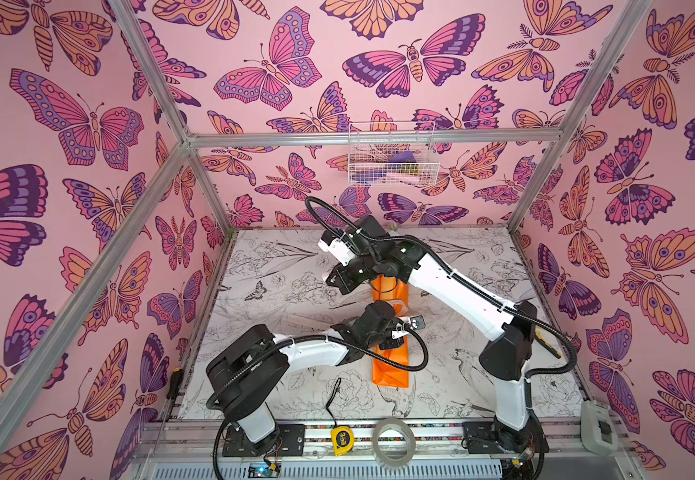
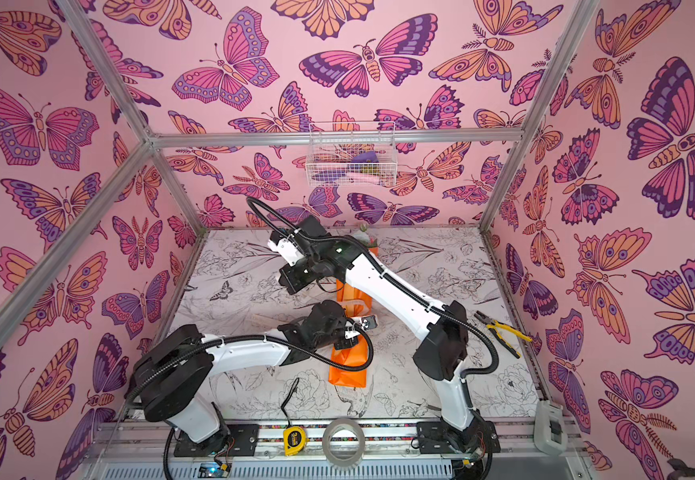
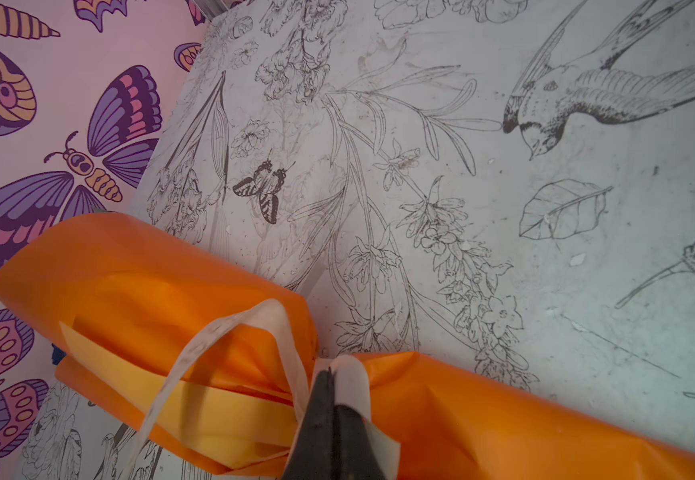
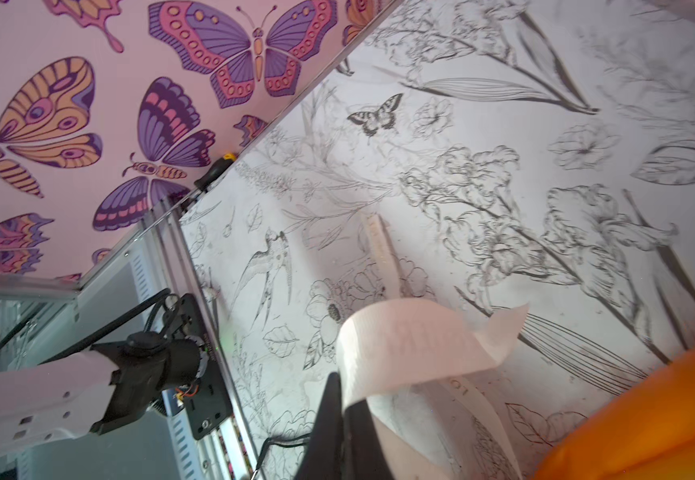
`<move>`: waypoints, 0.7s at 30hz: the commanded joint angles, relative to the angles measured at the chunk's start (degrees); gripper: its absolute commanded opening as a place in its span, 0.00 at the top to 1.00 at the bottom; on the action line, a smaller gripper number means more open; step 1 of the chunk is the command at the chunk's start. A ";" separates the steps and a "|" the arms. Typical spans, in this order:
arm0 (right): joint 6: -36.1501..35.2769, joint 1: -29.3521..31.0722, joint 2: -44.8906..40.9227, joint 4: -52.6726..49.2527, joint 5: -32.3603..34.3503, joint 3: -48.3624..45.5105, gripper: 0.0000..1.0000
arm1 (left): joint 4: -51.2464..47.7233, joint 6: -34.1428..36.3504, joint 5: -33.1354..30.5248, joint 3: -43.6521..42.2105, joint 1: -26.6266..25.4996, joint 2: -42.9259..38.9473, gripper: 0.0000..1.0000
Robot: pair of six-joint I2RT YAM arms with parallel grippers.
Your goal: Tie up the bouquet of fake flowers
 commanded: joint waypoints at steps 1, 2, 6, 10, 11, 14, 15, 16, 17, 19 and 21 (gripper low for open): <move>-4.48 2.51 2.80 -4.94 -7.54 4.81 1.00 | 0.41 0.84 -2.79 0.51 -0.82 1.67 1.00; -5.09 3.12 3.70 -6.04 -8.72 5.84 1.00 | 0.39 0.62 -2.93 0.60 -0.86 1.90 1.00; -8.70 5.89 7.09 -11.76 -12.62 10.31 1.00 | 0.17 0.26 -3.12 0.72 -1.13 2.20 1.00; -13.37 8.74 8.51 -17.12 -15.28 11.38 1.00 | -0.27 0.13 -3.80 1.27 -1.18 2.89 1.00; -14.26 9.14 8.65 -18.10 -16.20 11.36 1.00 | -0.32 0.04 -3.97 1.33 -1.18 3.13 1.00; -17.19 9.98 8.47 -20.24 -20.55 10.27 1.00 | -0.62 -0.30 -4.55 1.72 -1.28 3.92 1.00; -17.95 10.16 8.26 -20.61 -21.11 9.70 1.00 | -0.65 -0.44 -4.76 1.82 -1.36 4.10 1.00; -18.32 10.29 8.12 -20.84 -21.17 9.14 1.00 | -0.62 -0.64 -4.87 1.86 -1.42 4.13 1.00; -18.77 10.25 8.22 -21.47 -20.90 8.86 0.96 | -0.63 -0.87 -4.87 1.86 -1.48 4.26 1.00; -18.99 10.26 8.44 -22.58 -19.89 9.03 0.84 | -0.60 -1.24 -5.00 1.86 -1.50 4.38 1.00; -18.64 10.25 8.44 -22.92 -17.54 9.02 0.59 | -0.58 -1.31 -5.35 1.81 -1.51 4.44 1.00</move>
